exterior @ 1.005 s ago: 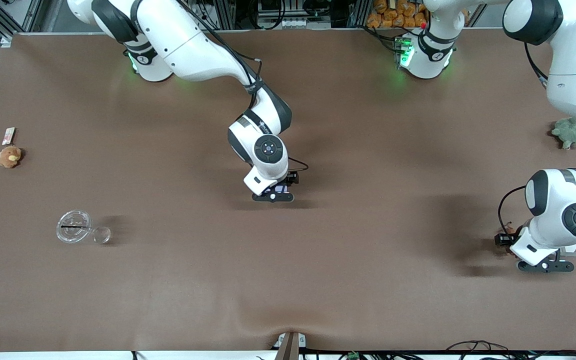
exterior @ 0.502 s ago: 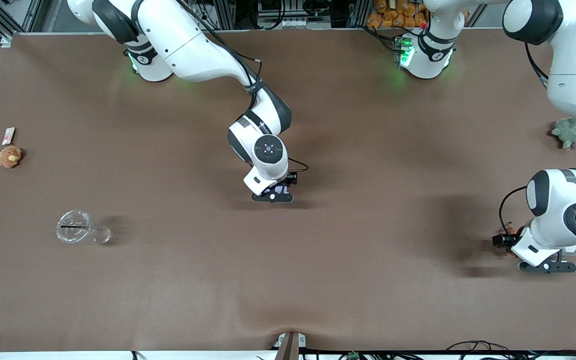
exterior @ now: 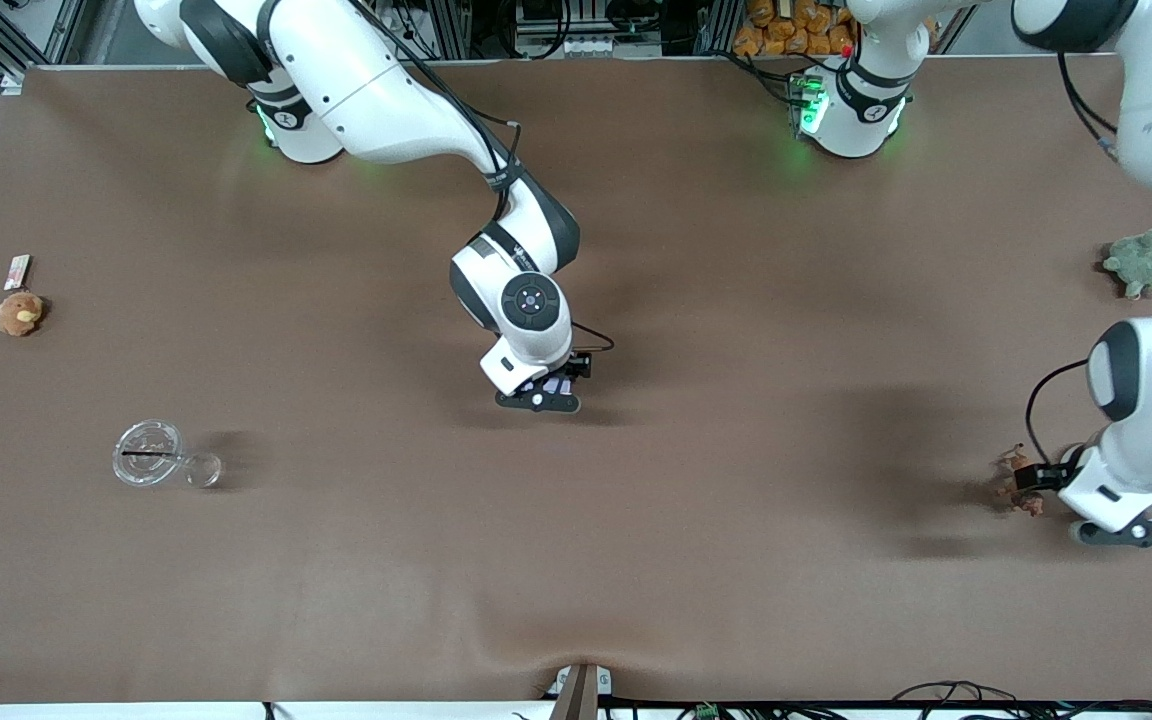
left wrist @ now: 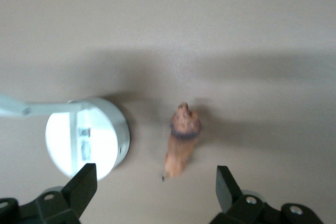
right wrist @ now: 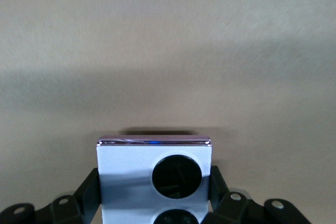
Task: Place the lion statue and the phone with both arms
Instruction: 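Carry the phone toward the glass cup while the left gripper withdraws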
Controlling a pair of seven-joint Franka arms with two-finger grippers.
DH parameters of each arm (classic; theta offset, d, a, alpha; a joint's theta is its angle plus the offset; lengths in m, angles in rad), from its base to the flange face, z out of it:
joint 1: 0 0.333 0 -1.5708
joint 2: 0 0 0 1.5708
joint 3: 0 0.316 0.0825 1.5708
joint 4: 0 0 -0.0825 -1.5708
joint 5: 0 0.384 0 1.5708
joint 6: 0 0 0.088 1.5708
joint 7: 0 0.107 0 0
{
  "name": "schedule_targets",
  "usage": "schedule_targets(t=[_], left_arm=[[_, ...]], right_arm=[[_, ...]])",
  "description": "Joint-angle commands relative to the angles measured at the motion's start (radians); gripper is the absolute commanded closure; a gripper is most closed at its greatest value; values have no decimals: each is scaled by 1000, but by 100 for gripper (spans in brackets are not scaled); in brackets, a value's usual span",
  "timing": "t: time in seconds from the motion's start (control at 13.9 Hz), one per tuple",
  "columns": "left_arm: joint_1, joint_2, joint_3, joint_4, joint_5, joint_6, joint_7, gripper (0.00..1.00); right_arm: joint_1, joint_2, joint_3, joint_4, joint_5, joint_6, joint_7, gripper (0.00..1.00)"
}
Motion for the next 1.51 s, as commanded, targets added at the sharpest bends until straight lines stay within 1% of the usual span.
schedule_targets(t=[0.0,0.07,0.22,0.29,0.36,0.5,0.65,0.79,0.86,0.93,1.0,1.15,1.22,1.44], left_arm=[[7,-158,-42,-74,-37,-121,4,0],[7,-190,-62,-74,-70,-180,1,0],[-3,-262,-71,-79,-153,-296,-5,0],[-1,-290,-102,-77,-188,-336,-7,0],[7,-317,-128,-79,-228,-349,-7,0],[0,-378,-146,-85,-276,-401,-11,0],[7,-466,-188,-141,-278,-421,-27,0],[0,-562,-188,-215,-305,-420,-28,0],[-13,-604,-182,-244,-323,-420,-28,0],[-36,-627,-165,-249,-336,-426,-22,0],[-77,-633,-124,-240,-337,-442,-2,0],[-225,-635,26,-213,-337,-505,53,0],[-253,-635,65,-202,-336,-524,99,0],[-258,-663,78,-196,-336,-573,159,0]], right_arm=[[-50,-32,10,4,-15,-26,13,100],[-68,-33,10,11,-15,-26,11,100],[-110,-39,10,13,-15,-31,-4,100],[-131,-45,8,13,-17,-47,-32,100],[-156,-56,8,15,-17,-66,-62,100],[-223,-81,8,15,-17,-107,-113,100],[-289,-87,7,15,-17,-136,-203,100],[-350,-93,8,12,-17,-132,-269,100],[-372,-90,7,12,-18,-126,-305,100],[-398,-88,7,12,-20,-124,-340,100],[-426,-85,7,12,-20,-121,-372,100],[-492,-82,7,8,-21,-108,-464,100],[-521,-81,7,2,-21,-92,-496,100],[-581,-55,7,-4,-21,-65,-561,100]])
